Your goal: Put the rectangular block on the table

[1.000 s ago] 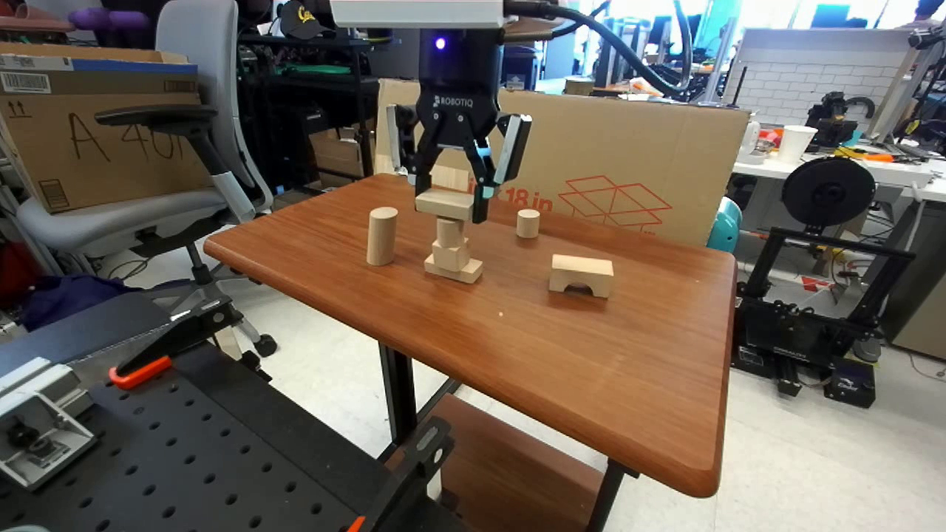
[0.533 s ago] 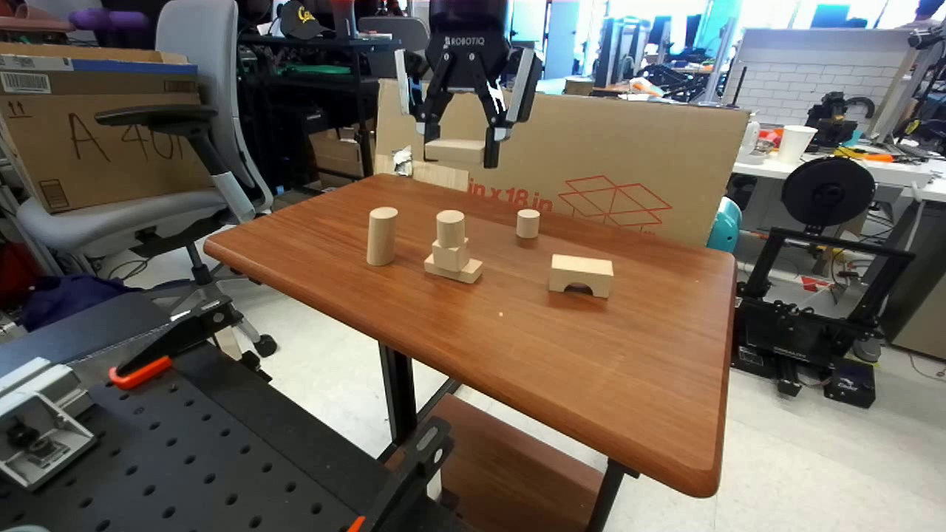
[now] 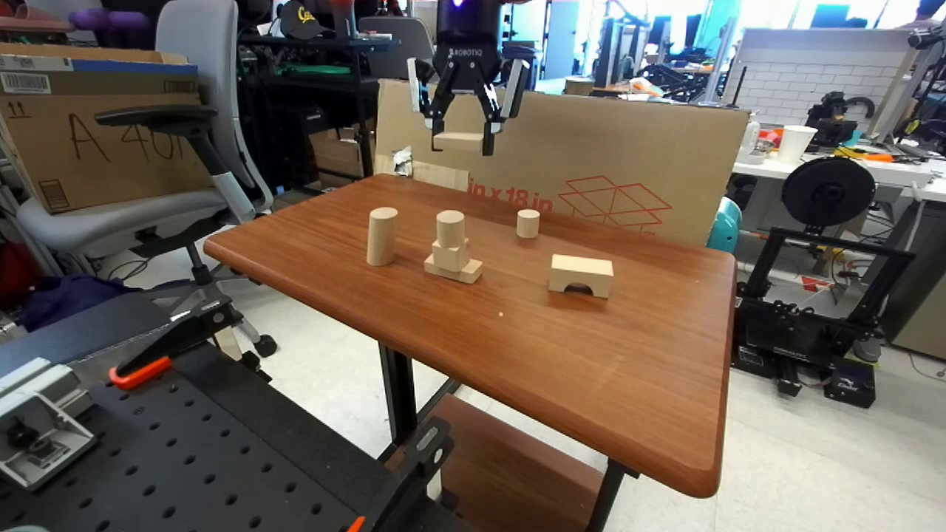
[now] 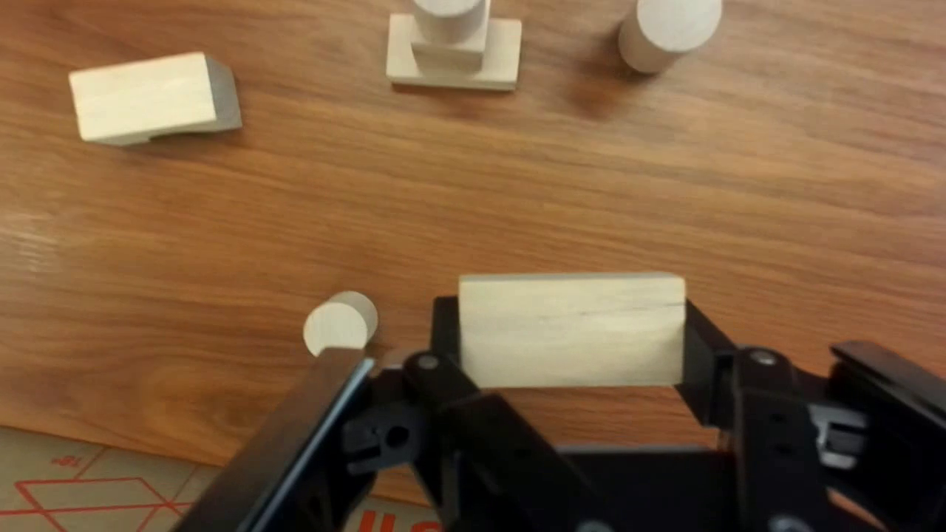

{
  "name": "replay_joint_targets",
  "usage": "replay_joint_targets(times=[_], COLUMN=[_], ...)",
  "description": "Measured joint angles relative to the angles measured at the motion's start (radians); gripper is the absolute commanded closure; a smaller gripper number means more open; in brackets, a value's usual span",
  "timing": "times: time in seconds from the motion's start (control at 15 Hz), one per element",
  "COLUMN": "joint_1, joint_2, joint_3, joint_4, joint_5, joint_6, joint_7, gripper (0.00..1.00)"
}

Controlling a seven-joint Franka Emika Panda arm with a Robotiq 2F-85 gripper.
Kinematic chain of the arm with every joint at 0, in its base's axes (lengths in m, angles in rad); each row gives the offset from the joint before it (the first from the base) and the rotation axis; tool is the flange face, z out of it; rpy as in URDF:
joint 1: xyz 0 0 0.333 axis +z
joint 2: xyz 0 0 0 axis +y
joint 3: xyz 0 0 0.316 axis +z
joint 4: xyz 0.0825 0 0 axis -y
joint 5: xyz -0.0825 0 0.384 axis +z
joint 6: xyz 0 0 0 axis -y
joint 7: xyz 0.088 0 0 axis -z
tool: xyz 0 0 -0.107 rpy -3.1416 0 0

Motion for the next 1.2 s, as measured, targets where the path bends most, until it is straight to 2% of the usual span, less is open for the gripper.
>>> replay_joint_targets(times=[0.4,0.8,0.87,1.07,1.2], joint_1=[0.035,0.045,0.046,0.049,0.053], joint_2=[0.216,0.348,0.362,0.387,0.389], joint_3=[0.005,0.002,0.002,0.001,0.001], joint_4=[0.213,0.360,0.381,0.426,0.439], joint_5=[0.000,0.000,-0.001,-0.001,-0.012], joint_6=[-0.013,-0.051,-0.063,-0.093,-0.107], joint_7=[0.005,0.016,0.017,0.018,0.018], gripper=[0.58,0.58,0.08,0.00,0.00])
